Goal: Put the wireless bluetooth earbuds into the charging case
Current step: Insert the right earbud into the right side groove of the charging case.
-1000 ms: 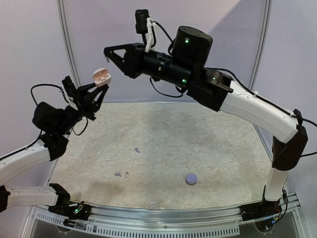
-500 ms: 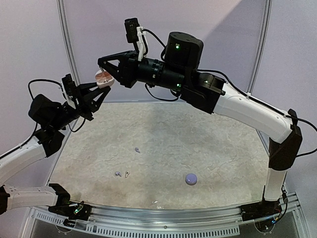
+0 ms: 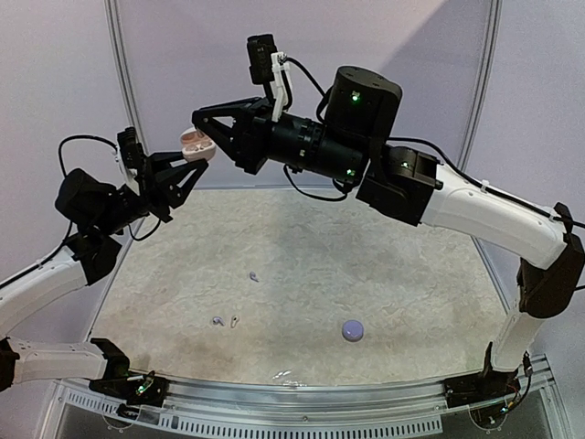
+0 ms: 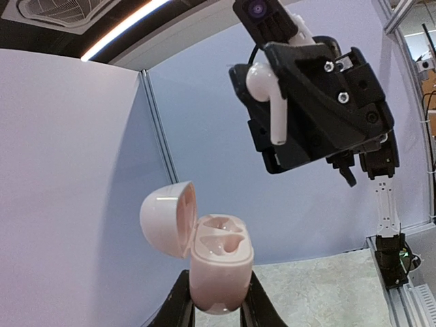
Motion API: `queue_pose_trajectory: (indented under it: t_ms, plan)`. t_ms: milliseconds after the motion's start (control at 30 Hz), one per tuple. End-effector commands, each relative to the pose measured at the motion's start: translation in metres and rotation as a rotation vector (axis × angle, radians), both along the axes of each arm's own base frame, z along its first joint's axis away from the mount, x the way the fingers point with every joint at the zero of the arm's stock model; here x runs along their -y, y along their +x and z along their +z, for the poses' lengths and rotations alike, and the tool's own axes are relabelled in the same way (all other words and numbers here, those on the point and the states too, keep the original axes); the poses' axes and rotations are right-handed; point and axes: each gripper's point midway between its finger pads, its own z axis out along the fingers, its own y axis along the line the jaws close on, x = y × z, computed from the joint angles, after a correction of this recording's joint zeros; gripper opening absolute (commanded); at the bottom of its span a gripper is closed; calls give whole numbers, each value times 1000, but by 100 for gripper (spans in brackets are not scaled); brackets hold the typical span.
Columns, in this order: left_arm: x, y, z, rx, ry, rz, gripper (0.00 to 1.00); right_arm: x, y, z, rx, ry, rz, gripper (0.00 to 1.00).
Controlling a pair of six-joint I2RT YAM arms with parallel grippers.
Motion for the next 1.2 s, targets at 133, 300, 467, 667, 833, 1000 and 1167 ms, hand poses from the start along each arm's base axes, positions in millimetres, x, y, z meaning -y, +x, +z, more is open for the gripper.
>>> queue_pose_trajectory:
  t_ms: [133, 300, 467, 667, 833, 1000, 1167]
  plan:
    - [5, -18, 9, 22, 17, -88, 0, 0, 1, -5, 16, -15, -17, 0]
    - [8, -24, 8, 42, 45, -123, 0, -1, 1, -7, 14, -27, -18, 0]
    - [9, -32, 11, 48, 45, -166, 0, -7, 1, -17, 10, -64, -7, 0]
    - [9, -29, 11, 5, 37, -169, 0, -9, -1, -22, 8, -76, 11, 0]
    - [8, -27, 13, -19, 28, -168, 0, -13, -4, -30, 11, -83, 31, 0]
    - [8, -27, 14, -11, 27, -162, 0, -17, -6, -36, -3, -91, 33, 0]
    - [8, -27, 15, 3, 24, -160, 0, -20, -1, -46, -5, -109, 8, 0]
